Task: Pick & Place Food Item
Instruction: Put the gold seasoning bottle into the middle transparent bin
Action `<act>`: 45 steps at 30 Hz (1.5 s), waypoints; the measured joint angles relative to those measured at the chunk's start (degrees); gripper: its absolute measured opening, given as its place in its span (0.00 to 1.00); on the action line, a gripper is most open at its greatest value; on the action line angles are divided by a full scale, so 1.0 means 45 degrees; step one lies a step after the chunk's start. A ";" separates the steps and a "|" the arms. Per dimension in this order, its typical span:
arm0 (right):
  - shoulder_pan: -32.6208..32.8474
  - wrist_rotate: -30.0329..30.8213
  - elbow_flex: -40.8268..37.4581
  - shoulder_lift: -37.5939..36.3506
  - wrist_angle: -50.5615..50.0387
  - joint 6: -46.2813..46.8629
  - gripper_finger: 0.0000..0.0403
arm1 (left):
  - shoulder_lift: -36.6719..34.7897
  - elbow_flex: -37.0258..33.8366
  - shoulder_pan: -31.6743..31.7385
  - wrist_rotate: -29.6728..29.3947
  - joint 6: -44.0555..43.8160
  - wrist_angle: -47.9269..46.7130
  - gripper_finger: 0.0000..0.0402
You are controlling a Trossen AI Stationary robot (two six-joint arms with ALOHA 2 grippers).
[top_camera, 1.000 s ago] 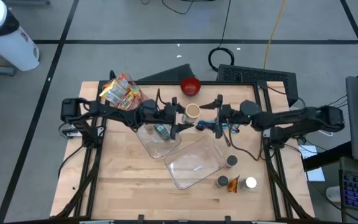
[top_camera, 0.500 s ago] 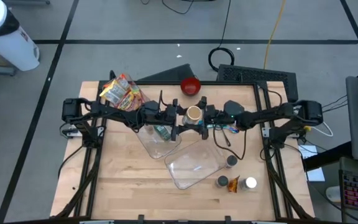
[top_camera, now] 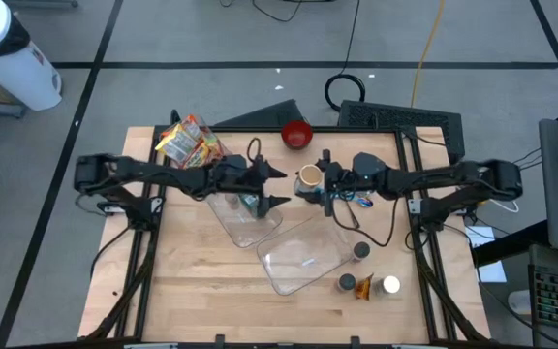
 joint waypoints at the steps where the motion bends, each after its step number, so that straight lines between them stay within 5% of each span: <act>1: 0.0013 -0.0036 0.0004 -0.0156 -0.0367 0.0000 0.65 | -0.0366 0.0000 0.0000 -0.0104 0.0009 -0.0304 0.95; 6: 0.0157 -0.0064 0.0004 -0.0246 -0.1096 -0.0028 0.65 | -0.1754 0.0391 0.0022 0.0020 -0.0059 -0.1119 0.88; 9: 0.0283 -0.0086 0.0015 0.0143 -0.1169 -0.0014 0.65 | -0.1958 0.1971 0.0100 0.0108 -0.0128 -0.3885 0.85; 14: 0.0339 -0.0088 0.0684 0.0861 -0.1754 -0.0034 0.65 | -0.0746 0.5613 0.0056 -0.0010 0.1089 -0.9636 0.85; 20: 0.0383 -0.0113 0.1293 0.1639 -0.1863 -0.0357 0.65 | 0.0842 0.8114 -0.0249 0.0519 0.1740 -1.1610 0.89; 38: 0.0538 -0.0062 0.1369 0.1727 -0.2007 -0.0413 0.65 | 0.2195 0.8587 -0.0418 0.0080 0.2583 -1.1230 0.91; 45: 0.0532 -0.0032 0.1360 0.1722 -0.2106 -0.0447 0.65 | 0.2107 0.8592 -0.0579 0.0016 0.3276 -1.1037 0.70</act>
